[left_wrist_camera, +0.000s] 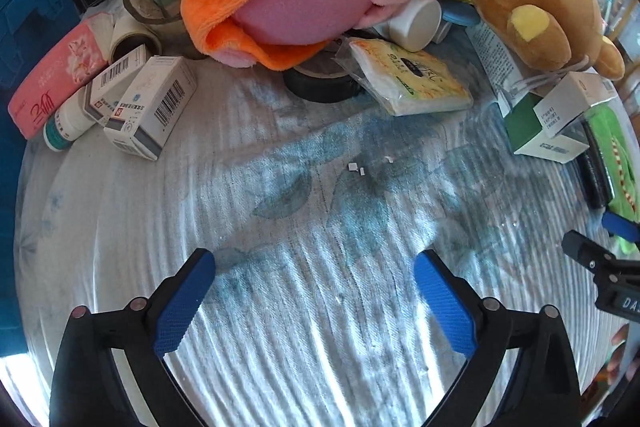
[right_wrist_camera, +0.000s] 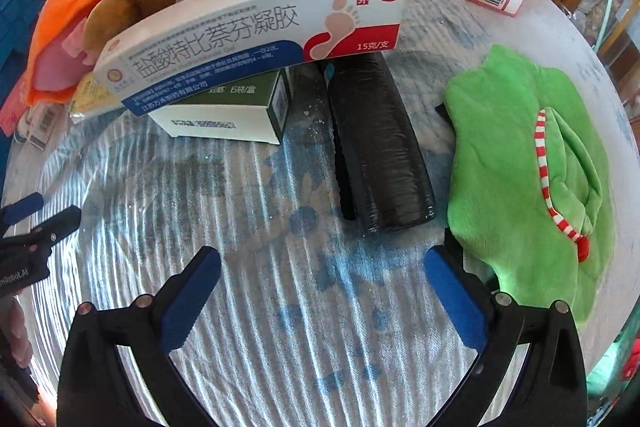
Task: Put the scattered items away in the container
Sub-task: 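Grasp the white medicine box with the left tool while the right tool grasps the long white ointment box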
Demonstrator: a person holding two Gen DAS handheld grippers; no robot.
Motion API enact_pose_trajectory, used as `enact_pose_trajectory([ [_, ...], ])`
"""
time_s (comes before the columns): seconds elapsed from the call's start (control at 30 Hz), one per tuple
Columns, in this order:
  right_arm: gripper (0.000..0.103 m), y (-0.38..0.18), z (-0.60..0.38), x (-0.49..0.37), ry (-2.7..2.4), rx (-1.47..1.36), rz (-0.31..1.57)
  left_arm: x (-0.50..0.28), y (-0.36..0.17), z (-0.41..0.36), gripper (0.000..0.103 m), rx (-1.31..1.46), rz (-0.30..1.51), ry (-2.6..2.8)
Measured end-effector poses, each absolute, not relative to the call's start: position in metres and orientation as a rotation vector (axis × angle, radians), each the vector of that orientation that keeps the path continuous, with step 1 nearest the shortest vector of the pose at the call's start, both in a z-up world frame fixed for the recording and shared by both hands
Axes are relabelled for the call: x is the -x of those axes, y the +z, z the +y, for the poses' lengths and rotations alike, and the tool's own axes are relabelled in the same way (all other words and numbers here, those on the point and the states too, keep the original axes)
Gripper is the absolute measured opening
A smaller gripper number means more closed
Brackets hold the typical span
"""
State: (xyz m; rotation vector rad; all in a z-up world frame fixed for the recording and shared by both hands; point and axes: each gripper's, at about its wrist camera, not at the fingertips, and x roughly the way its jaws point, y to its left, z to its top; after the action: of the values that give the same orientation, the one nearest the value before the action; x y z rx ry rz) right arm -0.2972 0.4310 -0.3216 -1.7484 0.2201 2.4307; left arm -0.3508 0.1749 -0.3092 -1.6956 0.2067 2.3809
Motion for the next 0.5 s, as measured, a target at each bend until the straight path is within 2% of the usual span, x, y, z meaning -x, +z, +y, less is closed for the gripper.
enact_pose_trajectory([
  [0.17,0.103,-0.324,0.43,0.3,2.415,1.809,0.153,0.345,-0.306,0.172,0.1,1.669,0.229,2.366],
  [0.2,0.096,-0.321,0.433,0.299,2.397,1.804,0.169,0.344,-0.304,0.171,0.088,1.668,0.233,2.365],
  [0.23,0.075,-0.317,0.437,0.299,2.378,1.797,0.186,0.343,-0.3,0.168,0.073,1.664,0.236,2.369],
  [0.3,0.059,-0.302,0.444,0.297,2.423,1.747,0.297,0.345,-0.291,0.16,0.069,1.657,0.244,2.386],
  [0.5,0.059,-0.256,0.446,0.31,2.533,1.595,0.402,0.372,-0.259,0.122,0.069,1.576,0.207,2.526],
])
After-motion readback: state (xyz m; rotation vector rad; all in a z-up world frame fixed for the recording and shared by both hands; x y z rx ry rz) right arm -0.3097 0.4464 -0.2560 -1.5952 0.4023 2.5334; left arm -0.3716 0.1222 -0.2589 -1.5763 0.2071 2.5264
